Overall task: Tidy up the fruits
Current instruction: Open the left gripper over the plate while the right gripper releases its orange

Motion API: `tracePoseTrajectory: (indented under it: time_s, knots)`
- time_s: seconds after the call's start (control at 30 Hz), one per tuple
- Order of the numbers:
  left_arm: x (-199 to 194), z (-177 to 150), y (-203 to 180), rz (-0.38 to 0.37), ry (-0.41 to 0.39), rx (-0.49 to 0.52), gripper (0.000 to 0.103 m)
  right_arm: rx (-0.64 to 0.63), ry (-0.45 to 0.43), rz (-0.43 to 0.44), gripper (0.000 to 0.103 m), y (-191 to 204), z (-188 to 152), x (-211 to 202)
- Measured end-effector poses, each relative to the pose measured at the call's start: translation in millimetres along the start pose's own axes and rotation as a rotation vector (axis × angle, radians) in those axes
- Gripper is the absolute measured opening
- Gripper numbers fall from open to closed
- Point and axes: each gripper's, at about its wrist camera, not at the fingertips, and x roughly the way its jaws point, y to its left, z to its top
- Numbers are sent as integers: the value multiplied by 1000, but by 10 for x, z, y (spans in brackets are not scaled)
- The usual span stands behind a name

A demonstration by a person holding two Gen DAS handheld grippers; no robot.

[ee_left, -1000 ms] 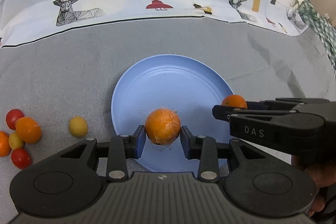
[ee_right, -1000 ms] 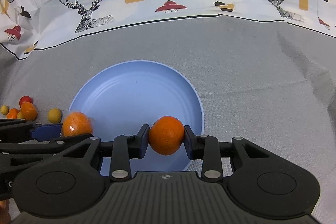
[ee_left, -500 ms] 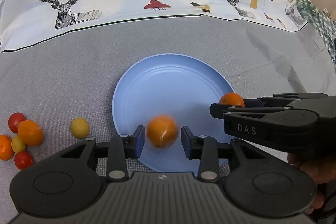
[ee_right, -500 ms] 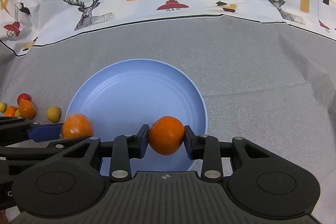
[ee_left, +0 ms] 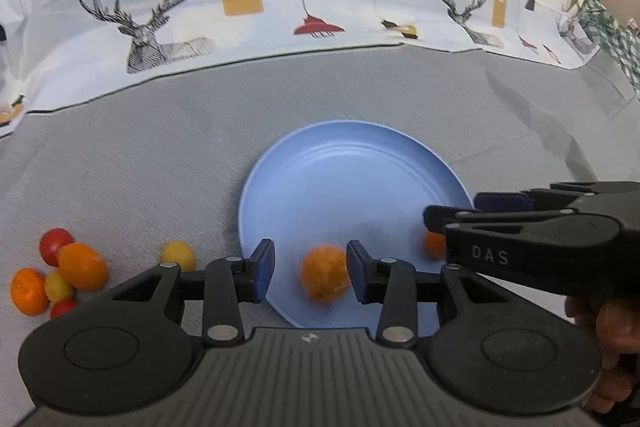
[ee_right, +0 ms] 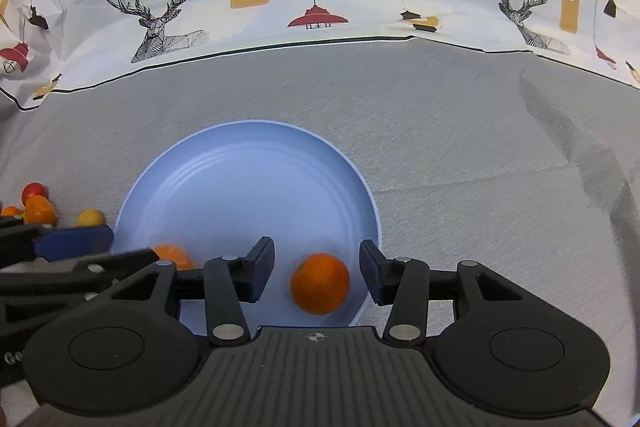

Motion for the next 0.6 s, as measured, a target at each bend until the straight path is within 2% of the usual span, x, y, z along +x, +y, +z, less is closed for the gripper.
tracePoseTrajectory:
  time_s: [0.23,0.3,0.47,0.6]
  knots:
    - [-76,0,-7,24,-68,22,44,37,-20,-24,50,-72,19,-22]
    - [-92,5,4,30,-78,23,44,48,-30,-26,54,-91,27,-34]
    - [-113,16,51,29,-81,17,44,58,-47,-25,61,-91,49,-64]
    - [-140,10,99,18,-82,15,44,61,-68,-24,62,-80,68,-102]
